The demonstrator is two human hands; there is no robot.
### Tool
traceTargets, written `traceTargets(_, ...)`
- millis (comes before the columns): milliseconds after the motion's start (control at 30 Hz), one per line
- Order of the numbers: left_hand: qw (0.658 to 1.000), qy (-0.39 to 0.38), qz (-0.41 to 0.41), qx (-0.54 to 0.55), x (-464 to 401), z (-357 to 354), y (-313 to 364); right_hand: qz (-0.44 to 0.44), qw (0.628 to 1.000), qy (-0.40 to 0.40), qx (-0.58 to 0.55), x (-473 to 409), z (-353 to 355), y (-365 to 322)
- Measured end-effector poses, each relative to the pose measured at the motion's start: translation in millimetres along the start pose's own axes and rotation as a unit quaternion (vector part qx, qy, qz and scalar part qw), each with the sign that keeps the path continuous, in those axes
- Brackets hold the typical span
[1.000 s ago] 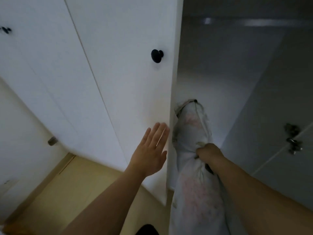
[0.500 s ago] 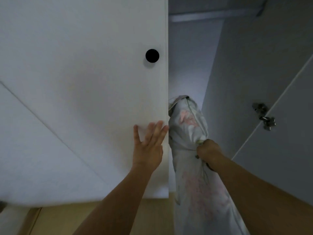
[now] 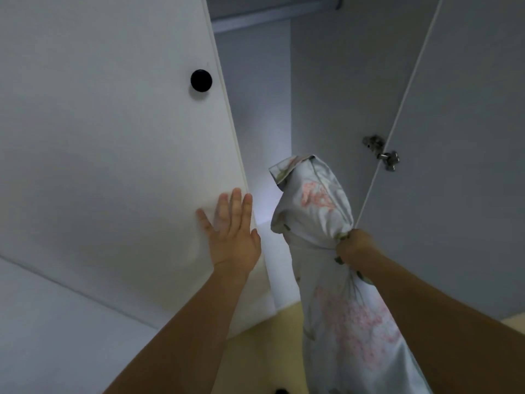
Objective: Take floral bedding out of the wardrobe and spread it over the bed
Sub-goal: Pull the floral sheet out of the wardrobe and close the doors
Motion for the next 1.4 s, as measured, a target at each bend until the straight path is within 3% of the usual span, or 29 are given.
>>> traceTargets(100, 0.998, -0.006, -0.034, 0.046, 12.5, 29.3, 28.1, -0.012, 1.000, 0.011, 0.011, 14.4, 24.6, 26.5)
traceTargets(333, 0.961, 0.073, -0.229, 0.139, 44.7, 94.4, 123.7, -0.057, 0.998, 0.026, 0.005, 61.3, 86.4, 104.5)
traceTargets(500, 0.903, 0.116, -0.390, 0.141, 72.1, 152.1, 218.8, -0.107, 0.989, 0.102, -0.019, 109.4, 160.8, 169.6)
traceTargets(600, 0.848, 0.176, -0.477, 0.150, 105.8, 207.1, 273.4, -0.159, 0.973, 0.154, -0.069, 149.9, 203.6, 213.7)
traceTargets(800, 0.759, 0.259, -0.591, 0.088, 161.6, 288.7, 352.8, -0.242, 0.940, 0.224, -0.086, 220.7, 259.2, 282.9)
traceTargets(933, 0.755, 0.283, -0.591, 0.031, 172.6, 317.3, 383.5, -0.287, 0.917, 0.265, -0.075, 252.7, 278.3, 313.4)
traceTargets(1200, 0.809, 0.241, -0.520, -0.129, 130.7, 315.5, 393.3, -0.301, 0.903, 0.296, -0.080, 247.4, 293.2, 326.0)
traceTargets(1300, 0.783, 0.279, -0.518, -0.202, 121.1, 306.8, 391.5, -0.308, 0.903, 0.292, -0.067, 231.7, 293.6, 317.6)
traceTargets(1400, 0.774, 0.297, -0.522, -0.203, 127.6, 302.8, 392.6, -0.293, 0.908, 0.287, -0.082, 216.4, 290.0, 311.2)
Point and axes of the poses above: each hand's wrist, its own x-axis away from the middle knuckle, its own z-axis out of the back of the hand, y = z × x, the point moved 4 cm from there along -x, towards the middle knuckle, and after that the axes turned 14 degrees about -x, right-handed, at the moved point
